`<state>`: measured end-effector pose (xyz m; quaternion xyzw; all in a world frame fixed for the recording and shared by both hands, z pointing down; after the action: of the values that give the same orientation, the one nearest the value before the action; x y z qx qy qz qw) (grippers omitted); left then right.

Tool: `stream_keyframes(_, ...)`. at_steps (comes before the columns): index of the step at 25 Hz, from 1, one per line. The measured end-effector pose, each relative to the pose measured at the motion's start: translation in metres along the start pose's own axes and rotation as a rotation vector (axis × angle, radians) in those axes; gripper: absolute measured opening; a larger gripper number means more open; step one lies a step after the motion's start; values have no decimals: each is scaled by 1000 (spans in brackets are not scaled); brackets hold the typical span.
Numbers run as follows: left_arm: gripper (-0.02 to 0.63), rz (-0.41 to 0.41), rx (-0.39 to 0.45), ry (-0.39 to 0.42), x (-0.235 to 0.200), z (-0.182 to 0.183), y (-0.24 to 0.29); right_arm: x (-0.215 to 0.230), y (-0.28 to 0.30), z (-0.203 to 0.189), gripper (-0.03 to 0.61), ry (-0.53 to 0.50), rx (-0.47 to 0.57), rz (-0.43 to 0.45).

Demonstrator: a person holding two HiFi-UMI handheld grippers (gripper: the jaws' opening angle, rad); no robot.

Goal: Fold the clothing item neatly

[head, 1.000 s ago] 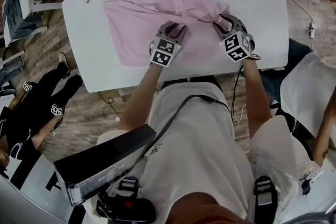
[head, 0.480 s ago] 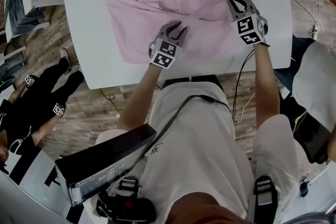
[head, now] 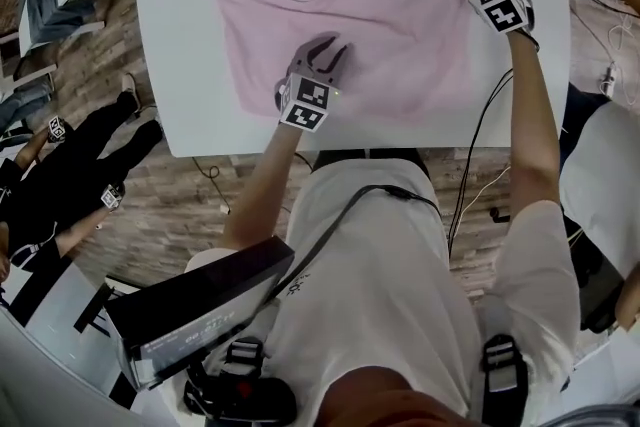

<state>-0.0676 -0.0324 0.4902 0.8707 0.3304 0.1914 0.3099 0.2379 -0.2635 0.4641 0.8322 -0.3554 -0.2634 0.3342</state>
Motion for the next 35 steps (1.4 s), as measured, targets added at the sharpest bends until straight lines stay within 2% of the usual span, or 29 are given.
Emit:
stream_keyframes(3,84,59,-35,-18,-21,-12,-7,5,16,-9,26,49,-32,6)
stream_keyframes(6,84,84,-85,-43,-34,-29,-9,4,24,-15,26,65,-52,12)
stream_keyframes(14,84,87,-133,-83,-38,-47,-2,-1,36,-15,26,58,-82,-14)
stream_keyframes(17,84,94,-124,-101,-40,-46,-4,-1,33,-14,37,62,-77,-10)
stream_keyframes(18,84,102,-109,-107,-42,-42,-7,-2,29,-13,60,57,-74,-9)
stream_keyframes(21,84,138,-52,-108,-51,-28,-22,-1,12,-10,78,51,-40,-22)
stream_keyframes(26,84,177,0,-14,-79,-8,-30,-13,-14,14,78,24,51,-9)
stream_keyframes(28,84,178,-8,22,-97,0,-29,-28,-17,28,78,-12,88,51)
stream_keyframes(30,84,166,-27,66,-114,7,-27,-50,-12,40,78,-50,115,150)
stream_keyframes(32,84,128,-53,140,-127,13,-22,-74,-4,49,78,-102,124,242)
stream_keyframes(35,84,15,-111,288,-131,18,-9,-102,3,64,78,-202,138,326)
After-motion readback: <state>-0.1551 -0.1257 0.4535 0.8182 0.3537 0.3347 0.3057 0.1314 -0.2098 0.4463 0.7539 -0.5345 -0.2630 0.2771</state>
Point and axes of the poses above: the fingertips, and each gripper's own axes: y forward along the fingers, x to its right, z out of its top, the point moved 10 cm from there along -y, backward along the fingers, and after that the axes turned 9 degrees about y, right-handed, at the moved point
